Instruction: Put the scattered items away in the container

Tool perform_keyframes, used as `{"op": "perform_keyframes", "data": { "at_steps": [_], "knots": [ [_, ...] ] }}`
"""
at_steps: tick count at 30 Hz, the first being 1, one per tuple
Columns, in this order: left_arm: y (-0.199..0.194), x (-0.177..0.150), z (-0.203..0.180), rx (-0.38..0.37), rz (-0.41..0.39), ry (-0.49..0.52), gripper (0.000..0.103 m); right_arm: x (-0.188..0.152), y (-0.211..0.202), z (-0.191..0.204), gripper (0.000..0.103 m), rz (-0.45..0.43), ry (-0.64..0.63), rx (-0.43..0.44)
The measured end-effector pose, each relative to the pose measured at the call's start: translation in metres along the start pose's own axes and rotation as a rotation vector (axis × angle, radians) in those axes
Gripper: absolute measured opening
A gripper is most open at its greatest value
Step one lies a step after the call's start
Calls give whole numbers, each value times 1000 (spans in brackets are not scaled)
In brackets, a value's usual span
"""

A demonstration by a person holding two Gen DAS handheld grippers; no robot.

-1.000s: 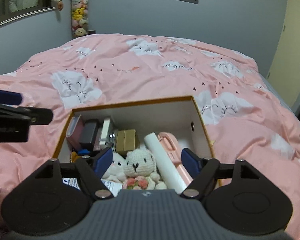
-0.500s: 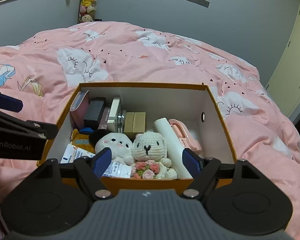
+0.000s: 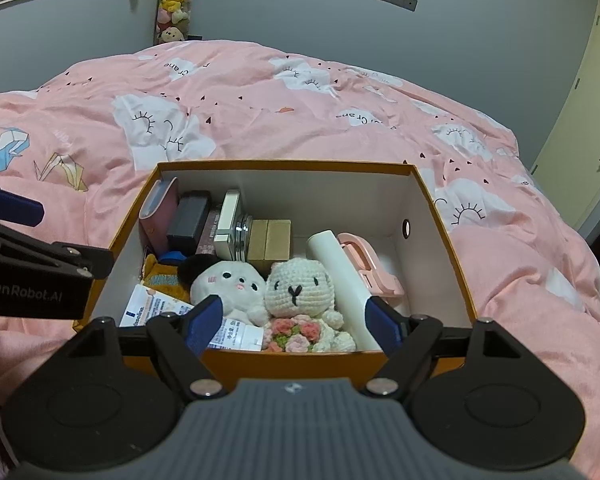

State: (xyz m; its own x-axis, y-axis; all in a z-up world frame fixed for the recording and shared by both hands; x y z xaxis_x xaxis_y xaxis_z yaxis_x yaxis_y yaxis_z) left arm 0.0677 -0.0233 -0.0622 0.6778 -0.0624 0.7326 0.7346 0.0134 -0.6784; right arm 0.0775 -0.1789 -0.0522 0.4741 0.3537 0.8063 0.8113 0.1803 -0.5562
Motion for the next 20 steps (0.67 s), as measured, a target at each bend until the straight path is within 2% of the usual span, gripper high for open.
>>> {"op": "perform_keyframes", "data": {
  "at_steps": [20],
  "knots": [
    [-1, 0, 3, 8, 1, -7, 88, -3, 0, 0, 80, 22, 2, -7]
  ]
}}
Point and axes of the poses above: each gripper's, at about its wrist camera, not at the fingertips, and y roughly the way its jaws point, z to its left, x to its top, the point moved 5 cm from there along y, roughly the way its jaws point, and after that the axes turned 8 degrees about -z, right-handed, at the moved point
